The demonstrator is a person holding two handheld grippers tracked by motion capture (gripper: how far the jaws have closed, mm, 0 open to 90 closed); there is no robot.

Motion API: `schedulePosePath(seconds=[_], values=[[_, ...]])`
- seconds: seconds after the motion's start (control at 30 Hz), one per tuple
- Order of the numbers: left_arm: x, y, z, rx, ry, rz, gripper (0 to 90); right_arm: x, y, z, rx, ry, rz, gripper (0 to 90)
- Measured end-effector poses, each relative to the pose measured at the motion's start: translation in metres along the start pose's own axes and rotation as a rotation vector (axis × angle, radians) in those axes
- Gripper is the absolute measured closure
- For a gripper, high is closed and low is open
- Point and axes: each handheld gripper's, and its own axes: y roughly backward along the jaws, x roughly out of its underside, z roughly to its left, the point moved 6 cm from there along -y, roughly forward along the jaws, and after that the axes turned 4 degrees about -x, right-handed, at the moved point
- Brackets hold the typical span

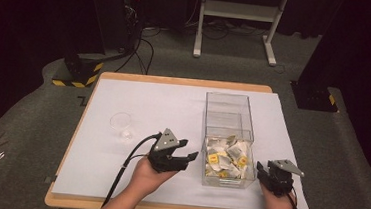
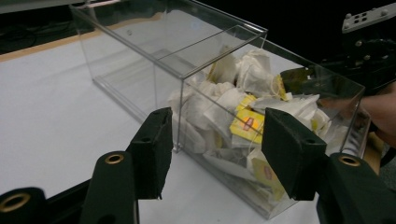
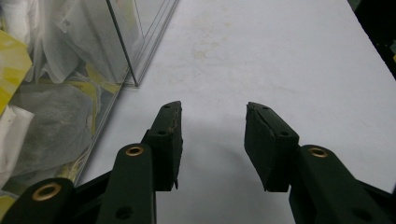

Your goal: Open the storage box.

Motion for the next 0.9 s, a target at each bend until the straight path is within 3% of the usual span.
schedulePosePath(seconds=[0.4, 0.43, 0.57, 0.6, 0.9], values=[[0.005, -0.018, -0.029, 0.058, -0.015, 0.022, 42.9, 0.0, 0.0, 0.0, -0.002, 0.004, 0.001, 56.8], [0.006, -0.02, -0.033, 0.063, 0.002, 0.017, 42.9, 0.0, 0.0, 0.0, -0.003, 0.005, 0.001, 56.8], [0.01, -0.027, -0.041, 0.085, -0.023, 0.039, 42.9, 0.001, 0.0, 0.0, -0.003, 0.004, 0.003, 56.7], [0.011, -0.03, -0.045, 0.087, -0.006, 0.041, 43.1, 0.001, 0.0, 0.0, -0.004, 0.005, 0.003, 56.7], [0.022, -0.045, -0.06, 0.116, -0.05, 0.092, 45.3, 0.001, 0.0, 0.0, -0.006, 0.005, 0.004, 56.7]])
